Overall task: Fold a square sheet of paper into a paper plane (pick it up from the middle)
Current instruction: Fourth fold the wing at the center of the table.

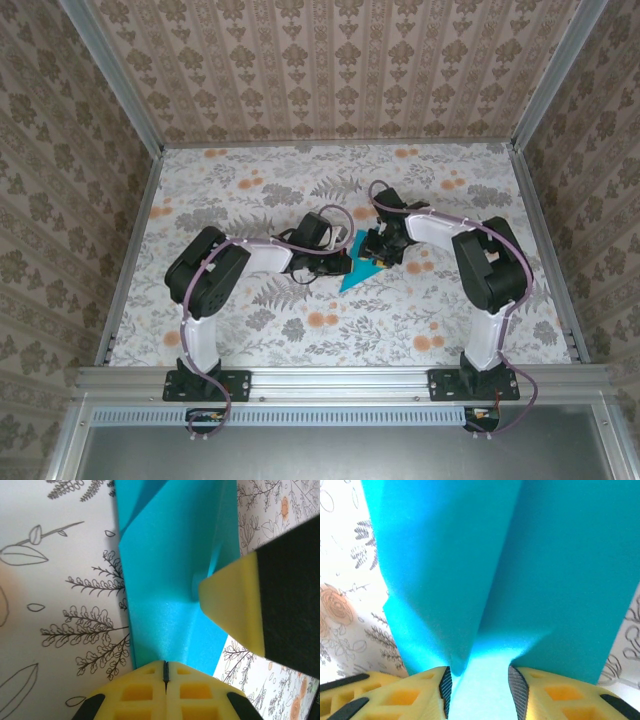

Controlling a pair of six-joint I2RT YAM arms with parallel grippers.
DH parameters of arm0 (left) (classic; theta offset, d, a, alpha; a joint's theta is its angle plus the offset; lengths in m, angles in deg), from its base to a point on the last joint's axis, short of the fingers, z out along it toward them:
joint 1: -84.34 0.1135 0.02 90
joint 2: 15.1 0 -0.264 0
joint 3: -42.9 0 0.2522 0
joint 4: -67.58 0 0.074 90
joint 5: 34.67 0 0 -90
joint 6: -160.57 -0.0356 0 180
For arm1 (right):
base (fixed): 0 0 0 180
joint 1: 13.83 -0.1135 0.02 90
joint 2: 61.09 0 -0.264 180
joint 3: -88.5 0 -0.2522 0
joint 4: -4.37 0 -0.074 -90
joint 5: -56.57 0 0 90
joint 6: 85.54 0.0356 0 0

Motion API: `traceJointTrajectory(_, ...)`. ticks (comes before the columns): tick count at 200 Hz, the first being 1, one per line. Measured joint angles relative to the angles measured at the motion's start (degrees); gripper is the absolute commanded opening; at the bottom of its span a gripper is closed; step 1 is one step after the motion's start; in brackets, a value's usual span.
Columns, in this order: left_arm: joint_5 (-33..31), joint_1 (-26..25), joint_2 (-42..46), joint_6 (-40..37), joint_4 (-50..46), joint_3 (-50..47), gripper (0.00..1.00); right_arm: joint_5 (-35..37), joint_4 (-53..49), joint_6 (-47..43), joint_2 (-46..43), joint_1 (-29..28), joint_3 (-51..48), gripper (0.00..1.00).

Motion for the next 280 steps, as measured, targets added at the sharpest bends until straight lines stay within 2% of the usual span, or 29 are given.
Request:
traceJointTrajectory(37, 0.7, 0.2, -0.1, -1.2, -2.4, 0.9, 0.0, -1.6, 0.5, -2.6, -5.1, 1.4, -3.1, 0.41)
traceJointTrajectory(72, 1.2, 0.3, -0.4, -2.0, -3.7, 1.7, 0.0, -6.1, 5.7, -5.4, -7.5, 1.5, -4.0, 0.28)
traceJointTrajectory(111, 1.4, 0.3, -0.5, -2.8, -4.7, 2.1, 0.0, -9.8, 9.8, -5.8, -6.5, 0.8, -4.2, 0.27)
traceJointTrajectory(181, 1.7, 0.3, -0.4, -3.9, -6.5, 2.9, 0.0, -8.1, 10.6, -5.4, 0.2, 0.7, -2.4, 0.26)
traceJointTrajectory(224, 1.8, 0.3, 1.5, -4.1, -7.5, 2.5, 0.13, -7.3, 11.4, -5.1, 0.2, 0.8, -2.4, 0.26)
traceJointTrajectory(280, 1.8, -1.2, 5.9, -3.4, -5.5, -0.2, 0.2, -5.9, 11.9, -4.9, 0.2, 1.0, -2.5, 0.26)
